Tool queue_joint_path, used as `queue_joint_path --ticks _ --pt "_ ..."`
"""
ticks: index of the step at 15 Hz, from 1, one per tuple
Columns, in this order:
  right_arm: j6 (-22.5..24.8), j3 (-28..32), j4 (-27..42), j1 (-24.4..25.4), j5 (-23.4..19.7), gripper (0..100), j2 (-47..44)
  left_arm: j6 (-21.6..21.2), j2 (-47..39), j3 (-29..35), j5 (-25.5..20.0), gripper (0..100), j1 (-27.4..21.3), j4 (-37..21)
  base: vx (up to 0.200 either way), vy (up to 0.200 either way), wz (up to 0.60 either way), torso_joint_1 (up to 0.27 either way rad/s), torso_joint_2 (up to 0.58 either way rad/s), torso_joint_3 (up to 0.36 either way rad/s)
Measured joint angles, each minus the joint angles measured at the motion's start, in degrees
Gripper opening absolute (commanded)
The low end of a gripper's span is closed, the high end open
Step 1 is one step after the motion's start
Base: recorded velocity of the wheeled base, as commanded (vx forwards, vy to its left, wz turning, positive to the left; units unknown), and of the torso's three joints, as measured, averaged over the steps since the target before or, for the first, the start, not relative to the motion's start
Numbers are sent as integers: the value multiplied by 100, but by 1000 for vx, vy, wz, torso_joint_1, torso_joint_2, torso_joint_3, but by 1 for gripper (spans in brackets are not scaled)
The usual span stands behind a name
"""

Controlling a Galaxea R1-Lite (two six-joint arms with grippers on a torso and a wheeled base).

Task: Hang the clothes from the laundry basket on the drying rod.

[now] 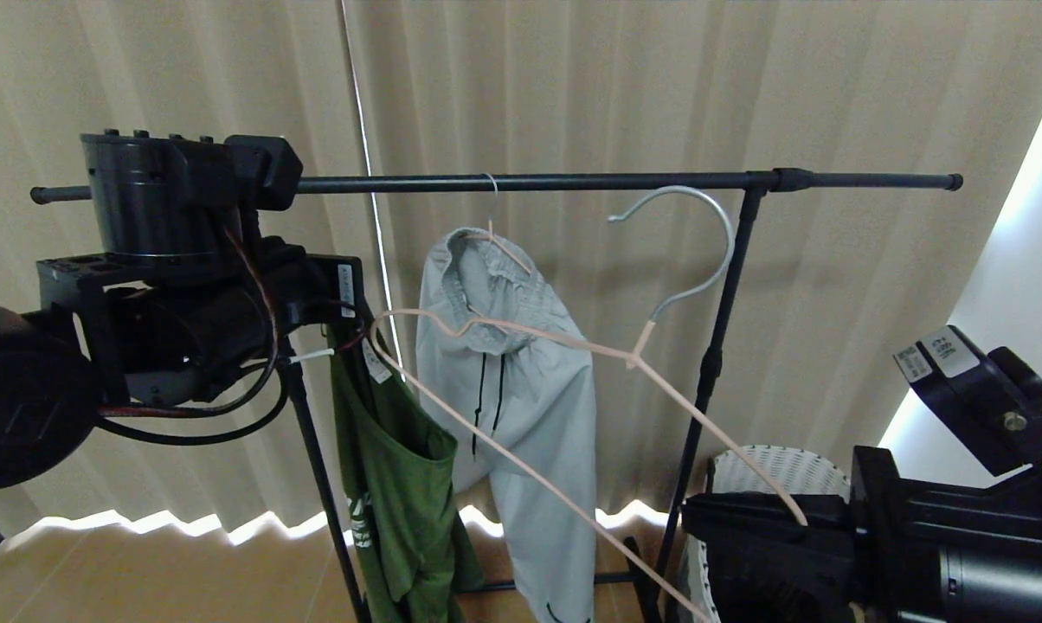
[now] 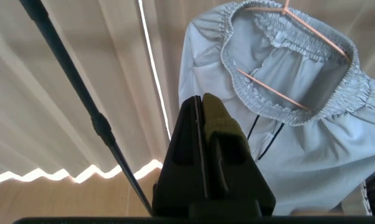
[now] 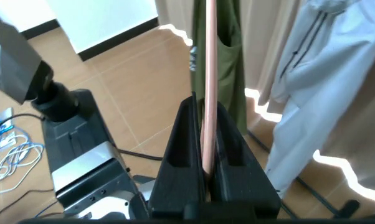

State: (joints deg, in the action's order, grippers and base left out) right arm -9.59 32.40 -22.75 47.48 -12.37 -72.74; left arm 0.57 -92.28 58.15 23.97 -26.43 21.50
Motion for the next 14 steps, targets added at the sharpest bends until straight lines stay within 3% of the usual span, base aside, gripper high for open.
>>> queue_joint_path --ticks 3,8,14 --pt "2 43 -144 30 0 0 -154 40 2 -18 1 0 -132 -7 0 0 0 0 0 0" --pt "34 80 -1086 22 12 0 -788 5 124 -145 1 0 -295 -24 0 0 0 0 0 0" --pt "29 273 -1157 9 17 0 -1298 -13 286 -339 -49 0 -374 -22 0 0 0 0 0 0"
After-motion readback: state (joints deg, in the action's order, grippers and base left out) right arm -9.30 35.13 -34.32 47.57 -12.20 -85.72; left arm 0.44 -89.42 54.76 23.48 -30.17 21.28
